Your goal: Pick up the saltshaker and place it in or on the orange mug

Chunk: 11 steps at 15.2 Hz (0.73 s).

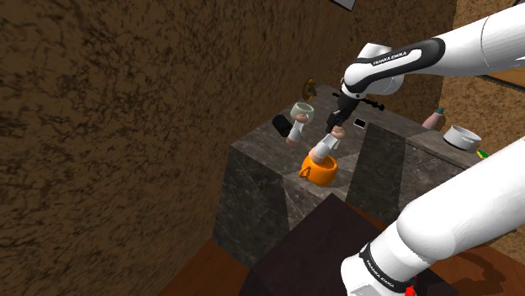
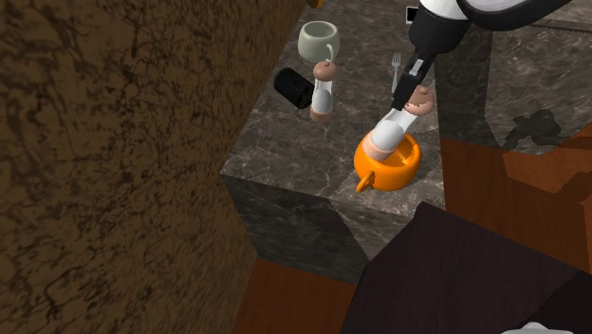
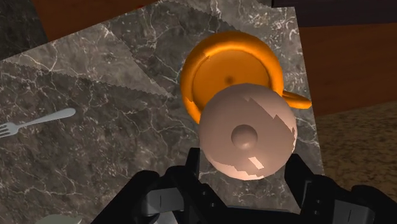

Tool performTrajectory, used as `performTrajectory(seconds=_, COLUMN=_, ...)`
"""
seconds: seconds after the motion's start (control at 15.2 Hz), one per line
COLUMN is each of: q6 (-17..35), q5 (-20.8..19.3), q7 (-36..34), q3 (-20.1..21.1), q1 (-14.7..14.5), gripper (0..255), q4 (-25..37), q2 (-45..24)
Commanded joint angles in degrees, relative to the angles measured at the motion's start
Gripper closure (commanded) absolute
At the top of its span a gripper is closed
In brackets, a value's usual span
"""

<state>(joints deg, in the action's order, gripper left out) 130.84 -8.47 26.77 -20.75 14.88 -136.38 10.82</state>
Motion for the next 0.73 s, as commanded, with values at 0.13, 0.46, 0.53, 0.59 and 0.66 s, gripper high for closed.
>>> performTrajectory(seconds=0.13, q6=-0.17, q5=0.04, q7=0.02, q3=0.0, q1=-0.03, gripper=0, q4=-0.17, q2=-0.15)
performTrajectory(seconds=0.46, q6=-0.13, q5=0.04, q7=0.0, q3=0.01, q1=-0.04, gripper=0, q4=-0.2, q2=-0.16)
performTrajectory(seconds=0.53, q6=-2.19, q5=-0.22, q7=-0.24, q3=0.28, q1=-0.04, gripper=0, q4=0.67, q2=1.06)
performTrajectory(seconds=0.59, q6=-4.25, q5=-0.43, q7=-0.44, q3=0.54, q1=-0.05, gripper=0, q4=1.63, q2=2.18)
performTrajectory(seconds=0.66, q6=-6.29, q5=-0.58, q7=-0.61, q3=0.81, q1=-0.06, gripper=0, q4=2.65, q2=3.22)
